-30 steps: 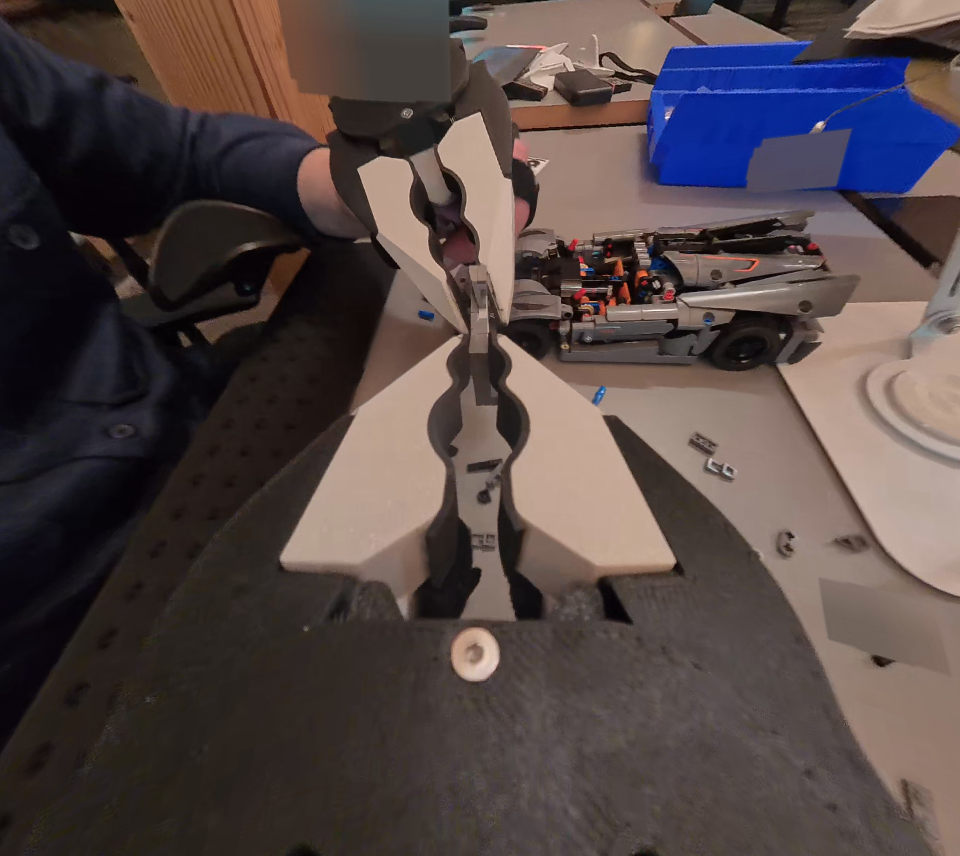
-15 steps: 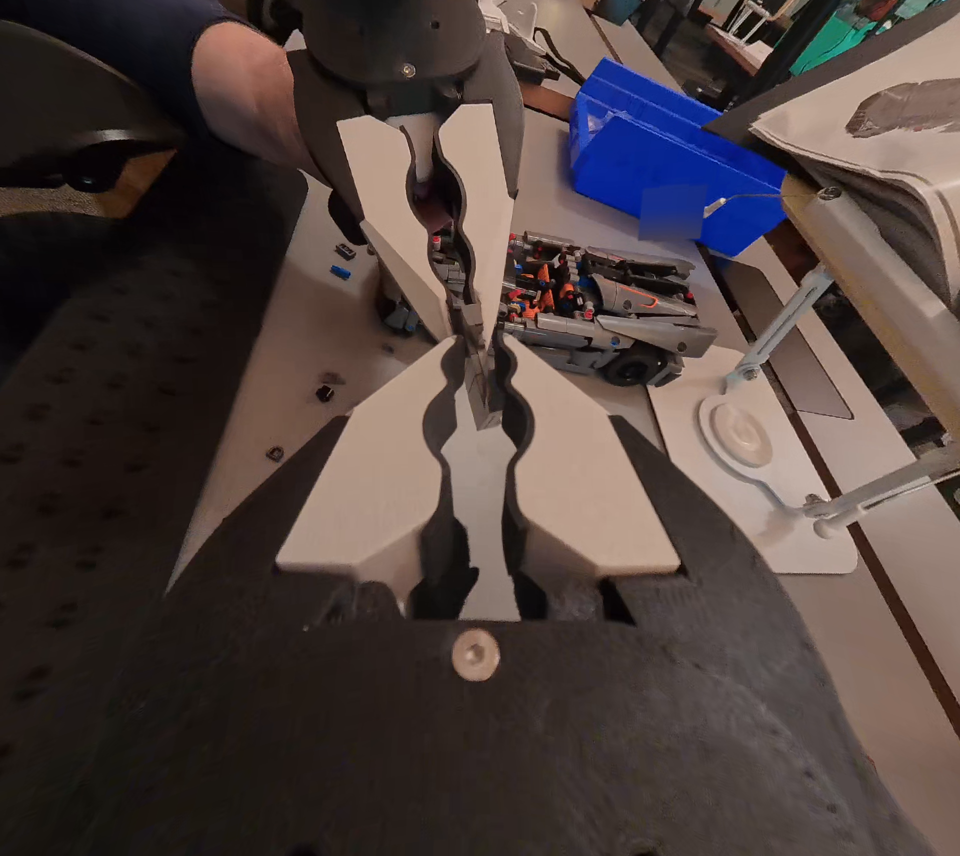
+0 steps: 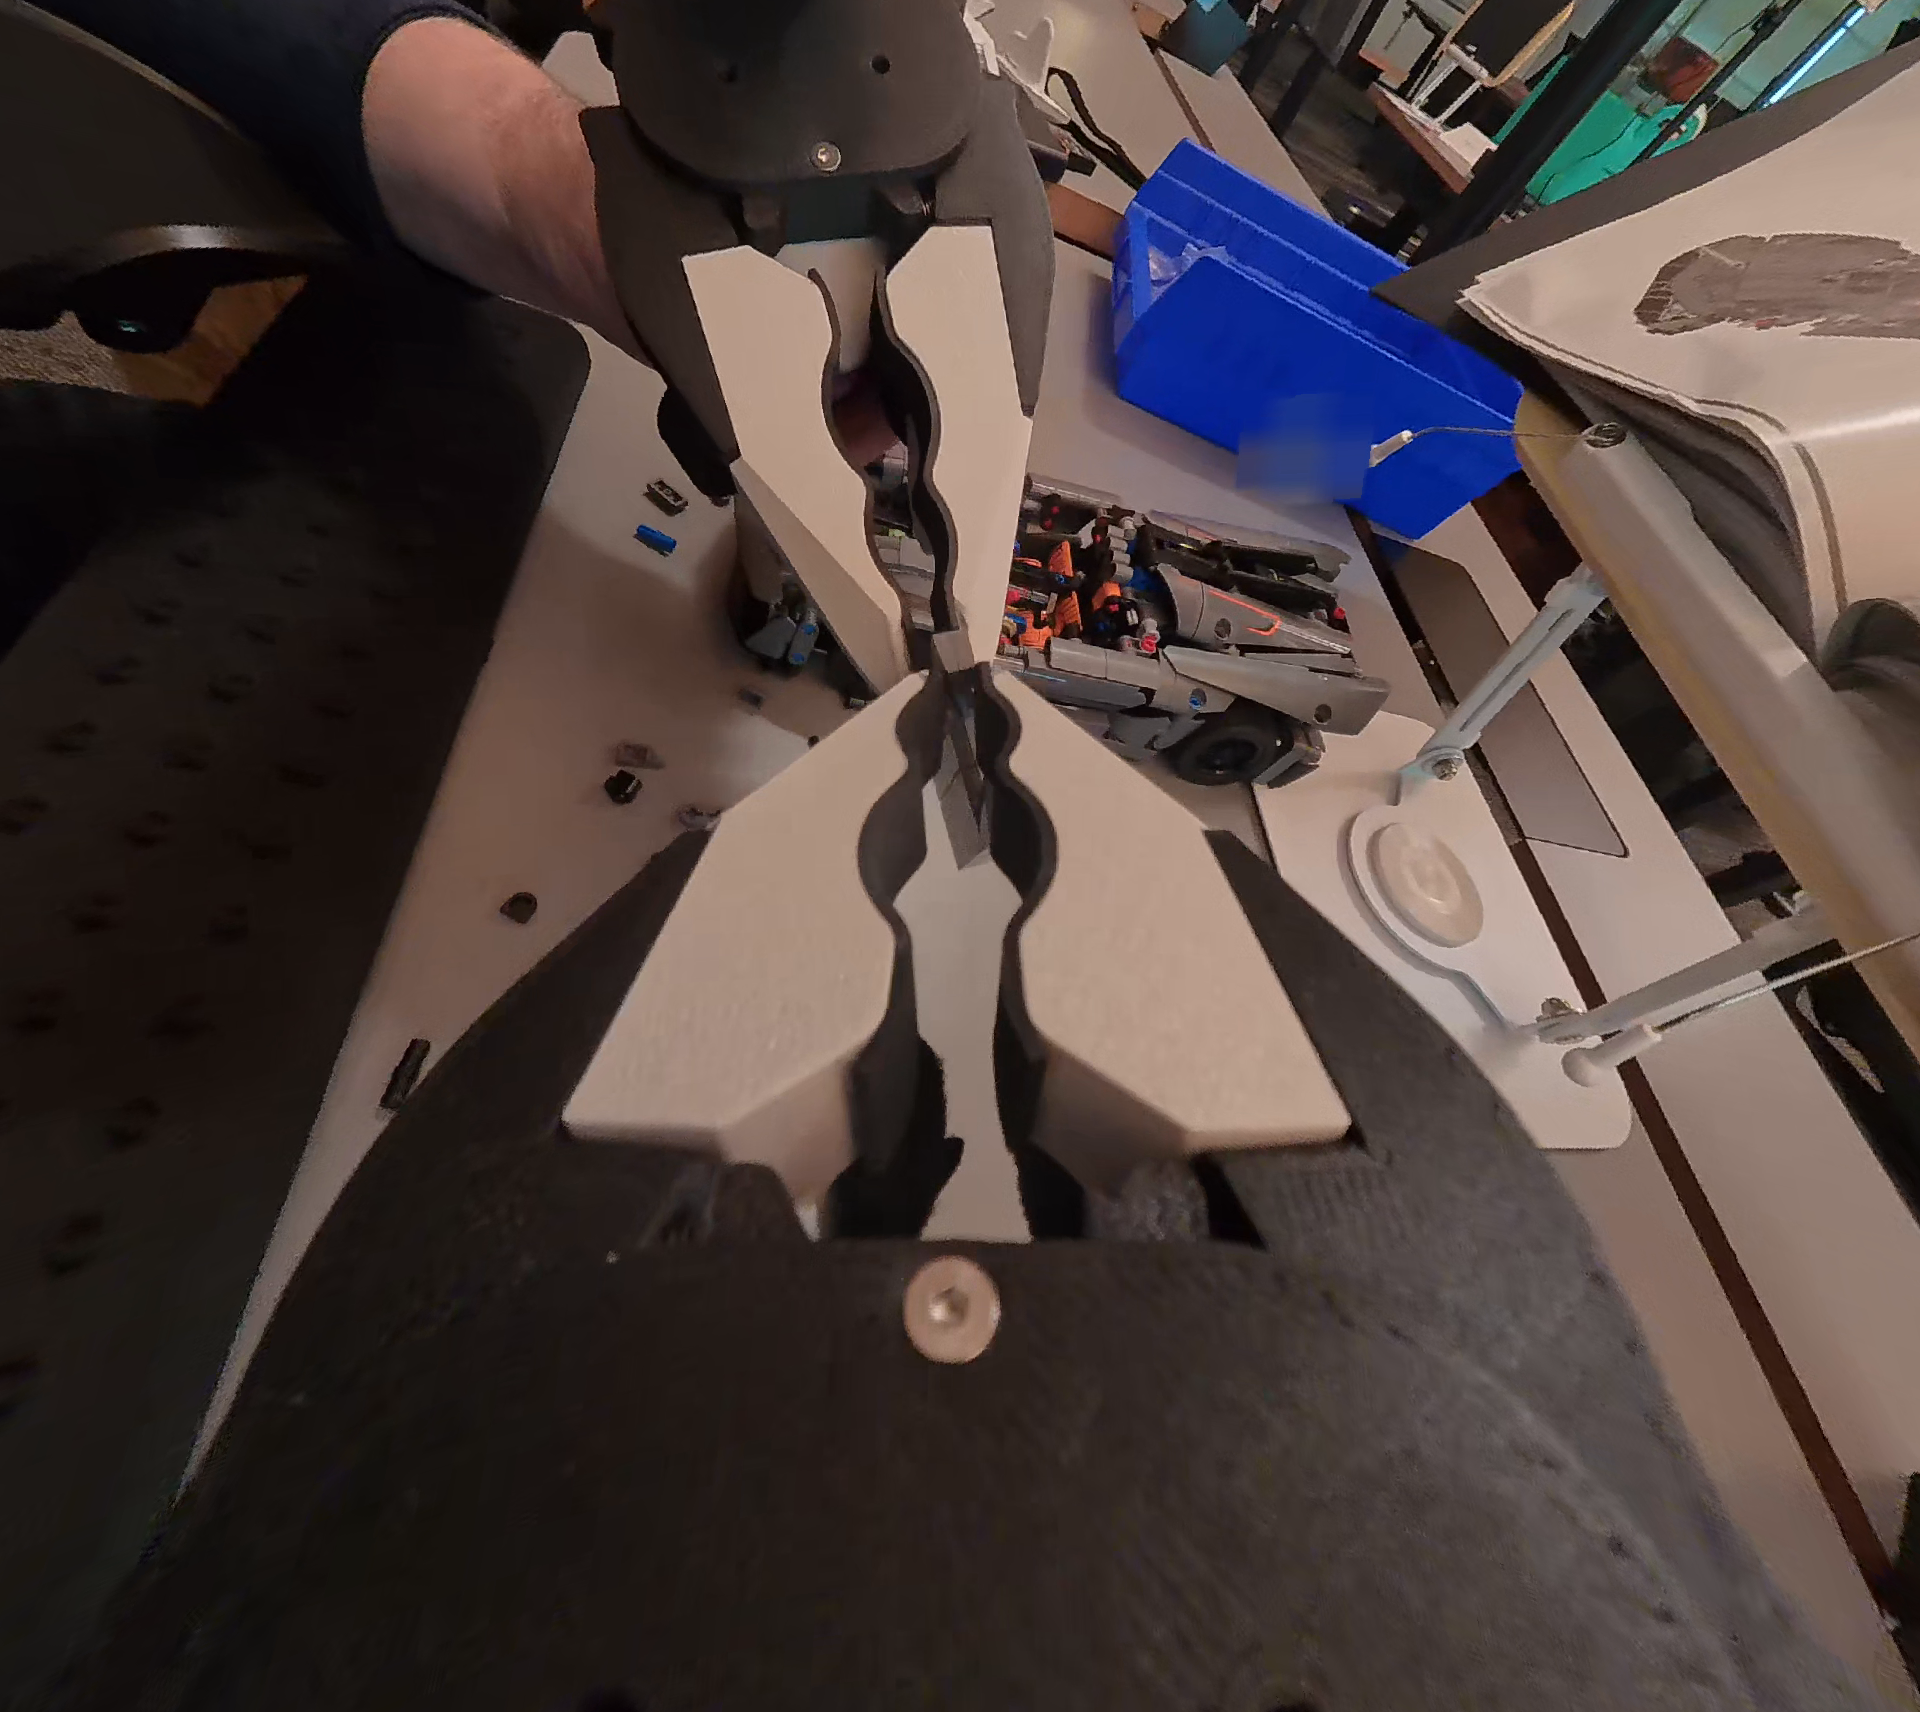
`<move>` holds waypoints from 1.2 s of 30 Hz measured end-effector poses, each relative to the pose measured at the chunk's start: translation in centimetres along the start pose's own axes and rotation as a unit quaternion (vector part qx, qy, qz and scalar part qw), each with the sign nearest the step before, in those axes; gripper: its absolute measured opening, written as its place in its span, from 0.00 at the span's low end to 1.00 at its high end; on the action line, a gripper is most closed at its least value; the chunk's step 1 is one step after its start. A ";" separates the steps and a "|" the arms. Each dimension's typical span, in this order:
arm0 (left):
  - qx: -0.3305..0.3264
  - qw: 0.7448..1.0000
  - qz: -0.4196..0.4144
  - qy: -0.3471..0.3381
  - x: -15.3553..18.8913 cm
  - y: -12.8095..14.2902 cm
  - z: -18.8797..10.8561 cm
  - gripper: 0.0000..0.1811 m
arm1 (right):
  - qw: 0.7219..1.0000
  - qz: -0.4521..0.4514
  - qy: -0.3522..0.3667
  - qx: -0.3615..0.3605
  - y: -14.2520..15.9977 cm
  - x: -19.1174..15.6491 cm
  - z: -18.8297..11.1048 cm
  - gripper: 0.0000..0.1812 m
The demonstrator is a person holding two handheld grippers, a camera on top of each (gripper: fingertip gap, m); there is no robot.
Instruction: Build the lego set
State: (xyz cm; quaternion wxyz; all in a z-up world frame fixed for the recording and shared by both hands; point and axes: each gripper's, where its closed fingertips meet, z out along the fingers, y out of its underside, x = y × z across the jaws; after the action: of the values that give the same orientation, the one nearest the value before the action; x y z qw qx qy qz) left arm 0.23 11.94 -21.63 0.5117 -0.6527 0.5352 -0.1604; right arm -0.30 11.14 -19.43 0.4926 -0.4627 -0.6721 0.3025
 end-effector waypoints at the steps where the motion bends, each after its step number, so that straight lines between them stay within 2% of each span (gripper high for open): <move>1: 0.002 1.000 0.000 0.000 0.0 0.0 0.0 0.02 | 1.000 0.003 -0.002 0.003 -0.1 0.0 0.0 0.01; 10: 0.012 1.000 0.003 0.009 0.5 -0.3 0.1 0.02 | 0.999 0.031 -0.035 0.026 -0.5 -0.7 0.0 0.00; 23: -0.028 0.998 0.037 -0.040 -0.2 0.0 0.2 0.02 | 0.995 0.087 -0.040 0.013 -0.3 -0.4 0.2 0.00; 30: -0.041 0.998 0.028 -0.050 -0.7 0.5 0.2 0.02 | 0.986 0.160 -0.040 0.006 -0.1 0.1 0.5 0.00; 36: -0.026 0.999 -0.024 0.015 0.2 0.4 0.2 0.02 | 0.994 0.097 -0.054 0.003 -0.1 -0.5 0.5 0.00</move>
State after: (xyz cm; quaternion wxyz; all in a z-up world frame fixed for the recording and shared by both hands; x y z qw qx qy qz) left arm 0.20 11.85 -22.14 0.4824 -0.6761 0.5309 -0.1682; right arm -0.74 10.69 -19.69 0.4248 -0.5074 -0.6487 0.3757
